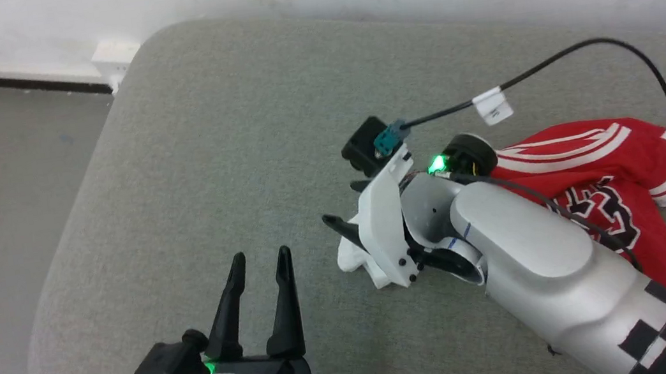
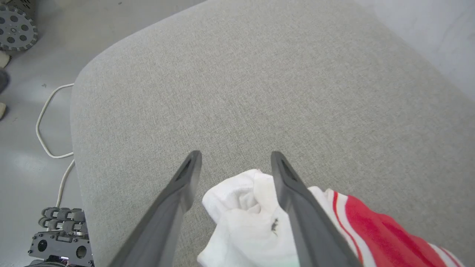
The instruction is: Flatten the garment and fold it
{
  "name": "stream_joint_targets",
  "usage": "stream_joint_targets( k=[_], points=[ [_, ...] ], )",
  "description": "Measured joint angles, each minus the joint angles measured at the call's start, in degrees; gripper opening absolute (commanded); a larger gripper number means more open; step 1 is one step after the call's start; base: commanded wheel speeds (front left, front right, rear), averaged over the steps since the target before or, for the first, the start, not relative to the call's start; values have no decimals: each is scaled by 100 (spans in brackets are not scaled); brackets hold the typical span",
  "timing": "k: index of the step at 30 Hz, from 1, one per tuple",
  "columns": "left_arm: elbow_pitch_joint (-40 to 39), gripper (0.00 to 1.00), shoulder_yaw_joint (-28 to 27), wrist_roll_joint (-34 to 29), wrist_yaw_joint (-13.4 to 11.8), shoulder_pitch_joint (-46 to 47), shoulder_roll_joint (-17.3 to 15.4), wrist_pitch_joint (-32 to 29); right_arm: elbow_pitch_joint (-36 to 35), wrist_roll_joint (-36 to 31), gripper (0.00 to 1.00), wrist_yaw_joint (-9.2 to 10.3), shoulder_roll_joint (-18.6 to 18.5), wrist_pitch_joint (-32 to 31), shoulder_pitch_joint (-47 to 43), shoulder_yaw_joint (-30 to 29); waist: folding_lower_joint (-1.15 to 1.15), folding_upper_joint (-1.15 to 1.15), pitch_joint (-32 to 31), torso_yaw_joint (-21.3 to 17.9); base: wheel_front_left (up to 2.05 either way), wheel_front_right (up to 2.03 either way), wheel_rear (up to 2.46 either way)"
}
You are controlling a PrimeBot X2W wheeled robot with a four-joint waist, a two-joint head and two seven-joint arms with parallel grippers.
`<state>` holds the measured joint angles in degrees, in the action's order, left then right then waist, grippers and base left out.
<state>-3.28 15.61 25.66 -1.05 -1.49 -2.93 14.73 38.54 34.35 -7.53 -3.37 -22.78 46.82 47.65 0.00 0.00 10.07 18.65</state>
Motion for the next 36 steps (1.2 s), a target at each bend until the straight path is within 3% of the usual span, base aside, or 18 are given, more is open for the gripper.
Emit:
stream_joint_targets(
  k=[5,9,13,16,19,22,25,29,36],
  points=[
    [-19,100,-69,-77,-1,-154,1,-1,-445,186,100,-1,-269,513,0,-599,-1,0,-248,-259,0,0,0],
    [-76,100,-148,-134,-1,-258,1,0,-798,-194,100,0,-660,1193,-348,-1640,-1,0,-405,-495,0,0,0],
    [-146,100,-235,-181,0,-368,1,0,-1434,-906,100,0,-865,1705,-1280,-2961,-1,0,-514,-726,0,0,0],
    [-183,100,-270,-200,1,-402,2,0,-2293,-1475,100,0,-700,1967,-2288,-4068,-1,0,-563,-880,0,0,0],
    [-237,100,-303,-203,2,-404,2,0,-3423,-2111,100,0,-265,2180,-3405,-5094,-1,0,-576,-1010,0,0,0],
    [-310,100,-344,-213,2,-409,2,0,-4433,-2622,100,0,-3,2421,-4462,-5756,-1,0,-555,-1111,0,0,0],
    [-325,100,-391,-260,3,-454,2,0,-4908,-2507,100,0,19,2641,-5265,-6058,0,0,-512,-1204,0,0,0],
    [-265,100,-456,-276,-1,-560,2,0,-4859,-2078,100,1,30,2925,-5944,-6236,0,0,-458,-1322,0,0,0],
    [37,100,-510,-475,45,-458,-40,-70,-4812,-1968,100,0,31,3210,-5998,-6270,0,0,-373,-1477,0,0,0]
  ],
)
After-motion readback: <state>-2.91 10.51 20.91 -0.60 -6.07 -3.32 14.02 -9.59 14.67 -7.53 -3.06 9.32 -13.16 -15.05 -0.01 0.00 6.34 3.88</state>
